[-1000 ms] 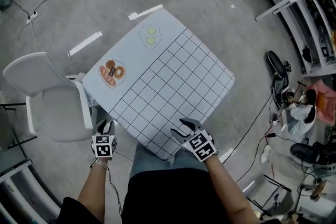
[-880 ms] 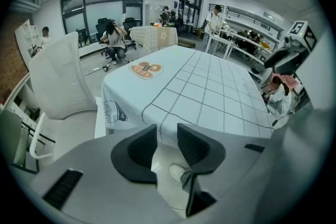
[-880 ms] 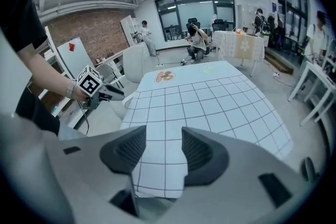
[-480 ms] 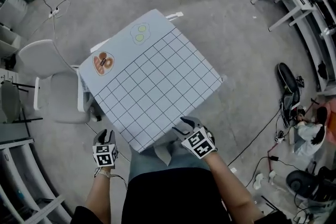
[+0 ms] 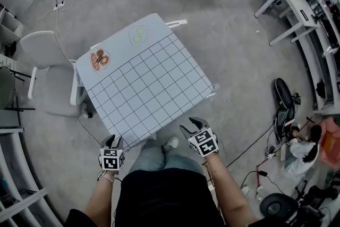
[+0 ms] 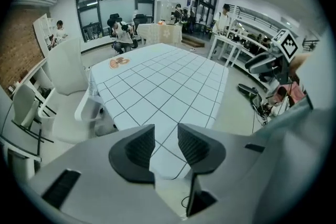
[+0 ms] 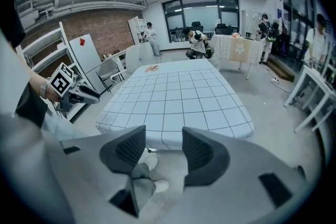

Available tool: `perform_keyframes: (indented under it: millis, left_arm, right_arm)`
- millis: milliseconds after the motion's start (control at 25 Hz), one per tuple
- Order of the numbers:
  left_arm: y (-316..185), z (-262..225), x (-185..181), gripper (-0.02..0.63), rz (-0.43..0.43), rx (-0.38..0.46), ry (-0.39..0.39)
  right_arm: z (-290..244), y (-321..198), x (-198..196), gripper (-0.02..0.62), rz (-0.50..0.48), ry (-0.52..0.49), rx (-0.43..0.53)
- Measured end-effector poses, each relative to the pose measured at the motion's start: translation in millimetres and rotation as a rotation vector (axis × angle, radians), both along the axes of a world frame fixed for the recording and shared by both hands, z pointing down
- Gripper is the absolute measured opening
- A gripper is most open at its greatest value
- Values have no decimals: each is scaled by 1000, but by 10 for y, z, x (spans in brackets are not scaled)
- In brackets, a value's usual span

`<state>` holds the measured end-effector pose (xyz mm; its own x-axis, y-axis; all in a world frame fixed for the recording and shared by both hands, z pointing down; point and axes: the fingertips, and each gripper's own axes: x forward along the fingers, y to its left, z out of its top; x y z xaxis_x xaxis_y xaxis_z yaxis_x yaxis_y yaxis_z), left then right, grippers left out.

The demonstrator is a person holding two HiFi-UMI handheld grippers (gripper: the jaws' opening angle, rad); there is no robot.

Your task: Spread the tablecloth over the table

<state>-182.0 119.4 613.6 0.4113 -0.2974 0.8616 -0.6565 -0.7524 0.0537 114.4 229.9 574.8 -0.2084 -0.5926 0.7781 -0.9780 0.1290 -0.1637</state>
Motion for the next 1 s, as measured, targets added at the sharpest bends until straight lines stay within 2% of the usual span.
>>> perform_keyframes:
  millis: [240, 480, 720, 800, 1000]
  left_arm:
    - [-45, 183, 235, 133, -1, -48, 20]
    - [-337, 313, 374, 144, -18, -88, 75]
    - [-631, 448, 348, 144, -86, -117, 78]
    - [-689, 472, 351, 144, -84, -114, 69]
    - [-593, 554, 334, 150, -116, -151, 32]
  right_arm:
    - [149, -226, 323, 222, -20, 47, -85]
    - [284, -677, 579, 236, -61, 101, -169]
    - [386, -1052, 771, 249, -95, 139, -221]
    - [407, -1145, 817, 255, -112, 156, -231]
    - [477, -1269, 998, 258, -174, 183, -267]
